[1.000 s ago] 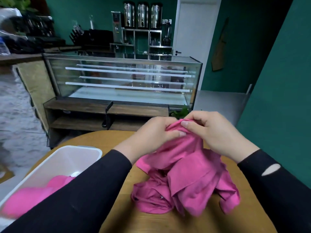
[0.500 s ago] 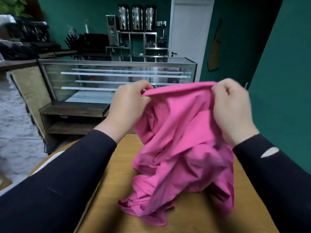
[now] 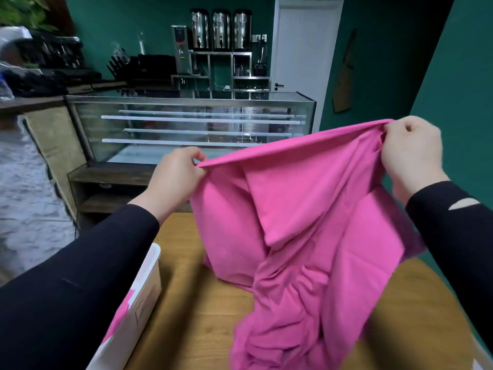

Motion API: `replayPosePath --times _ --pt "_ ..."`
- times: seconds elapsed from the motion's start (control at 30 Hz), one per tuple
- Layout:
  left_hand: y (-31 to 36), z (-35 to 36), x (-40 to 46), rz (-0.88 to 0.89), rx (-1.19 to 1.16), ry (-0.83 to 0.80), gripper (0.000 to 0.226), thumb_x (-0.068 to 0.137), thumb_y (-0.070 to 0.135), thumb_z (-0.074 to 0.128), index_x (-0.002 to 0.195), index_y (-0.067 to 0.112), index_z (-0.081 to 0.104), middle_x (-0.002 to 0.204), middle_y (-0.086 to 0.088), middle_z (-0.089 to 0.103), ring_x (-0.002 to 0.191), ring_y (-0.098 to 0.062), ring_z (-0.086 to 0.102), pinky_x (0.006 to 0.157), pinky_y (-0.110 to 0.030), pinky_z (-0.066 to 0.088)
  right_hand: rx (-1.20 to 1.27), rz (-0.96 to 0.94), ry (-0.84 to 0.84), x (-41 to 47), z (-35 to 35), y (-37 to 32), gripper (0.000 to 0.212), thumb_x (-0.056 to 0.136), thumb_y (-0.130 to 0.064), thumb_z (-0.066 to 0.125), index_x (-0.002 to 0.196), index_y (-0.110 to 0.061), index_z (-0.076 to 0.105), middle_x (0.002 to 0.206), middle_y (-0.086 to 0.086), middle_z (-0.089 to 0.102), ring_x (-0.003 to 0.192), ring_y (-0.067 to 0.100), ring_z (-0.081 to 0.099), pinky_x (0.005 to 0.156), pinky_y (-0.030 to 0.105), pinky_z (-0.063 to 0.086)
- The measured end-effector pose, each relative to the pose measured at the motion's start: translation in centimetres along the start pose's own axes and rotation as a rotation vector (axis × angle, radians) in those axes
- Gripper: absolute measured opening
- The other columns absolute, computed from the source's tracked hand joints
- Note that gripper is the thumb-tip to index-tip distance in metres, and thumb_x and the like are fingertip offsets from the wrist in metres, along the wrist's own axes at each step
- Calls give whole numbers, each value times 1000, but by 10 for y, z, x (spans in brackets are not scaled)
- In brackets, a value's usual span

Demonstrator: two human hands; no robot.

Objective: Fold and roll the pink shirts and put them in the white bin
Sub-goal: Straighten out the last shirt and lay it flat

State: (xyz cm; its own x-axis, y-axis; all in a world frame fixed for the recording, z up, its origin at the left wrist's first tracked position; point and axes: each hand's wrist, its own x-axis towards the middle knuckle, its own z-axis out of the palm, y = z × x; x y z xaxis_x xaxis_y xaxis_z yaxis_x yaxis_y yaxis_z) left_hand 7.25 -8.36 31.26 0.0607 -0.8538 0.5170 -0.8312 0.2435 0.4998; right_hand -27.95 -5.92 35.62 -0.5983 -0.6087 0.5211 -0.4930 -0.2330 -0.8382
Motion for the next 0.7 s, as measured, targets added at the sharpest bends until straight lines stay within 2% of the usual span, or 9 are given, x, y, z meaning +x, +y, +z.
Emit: replayPosePath --times 0.1,0.23,0.3,0.37,0.43,0.5,0.57,0.63,0.7 --pt "-23 4 0 -84 34 -31 17 87 27 67 71 21 65 64 -1 64 68 -25 62 52 -28 37 8 80 43 18 -10 11 24 78 -23 41 54 -17 44 59 -1 38 62 21 33 61 36 31" --pt "-30 2 -2 -213 -39 -12 40 93 30 58 59 11 51 56 -8 53 58 -29 48 51 -32 33 11 142 -43 23 -16 28 21 79 -21 44 60 -17 50 65 3 45 65 19 38 55 35 33" --pt "-20 -2 6 -243 -255 43 35 90 27 49 61 8 47 59 -16 51 61 -26 48 56 -36 38 66 109 -62 21 -17 26 17 79 -18 45 63 -18 53 66 7 46 62 20 39 53 36 32" --pt "-7 -10 18 -241 -484 133 28 80 24 42 66 2 53 68 -28 61 62 -26 55 57 -49 50 119 48 13 27 -17 23 16 76 -24 44 64 -20 53 66 8 57 59 27 52 56 40 46" --pt "7 -19 32 -252 -625 185 24 71 16 39 70 5 60 81 -30 67 68 -30 63 64 -59 56 111 40 9 39 -16 23 19 77 -34 45 71 -23 60 79 9 70 77 39 68 72 53 59" --pt "21 -30 38 -270 -648 150 23 67 10 39 74 16 59 85 -23 65 74 -31 63 69 -49 57 141 69 -36 38 -15 21 18 80 -33 48 72 -26 62 90 11 73 88 38 72 81 55 59" --pt "28 -33 41 -285 -689 122 27 68 6 36 83 14 57 82 -16 56 69 -26 53 65 -43 45 154 43 -9 39 -17 20 16 78 -34 49 72 -28 63 89 12 71 81 34 69 77 51 60" --pt "26 -30 45 -300 -668 142 26 74 6 39 92 10 57 79 -15 56 62 -22 53 59 -44 48 181 88 -35 43 -21 22 14 72 -30 51 72 -24 64 83 8 66 72 24 60 67 50 55" --pt "21 -24 45 -208 -516 161 12 85 10 49 94 11 56 79 -11 60 64 -20 54 63 -38 50 189 120 16 49 -27 30 20 68 -31 50 76 -20 65 80 9 66 70 20 57 64 57 57"
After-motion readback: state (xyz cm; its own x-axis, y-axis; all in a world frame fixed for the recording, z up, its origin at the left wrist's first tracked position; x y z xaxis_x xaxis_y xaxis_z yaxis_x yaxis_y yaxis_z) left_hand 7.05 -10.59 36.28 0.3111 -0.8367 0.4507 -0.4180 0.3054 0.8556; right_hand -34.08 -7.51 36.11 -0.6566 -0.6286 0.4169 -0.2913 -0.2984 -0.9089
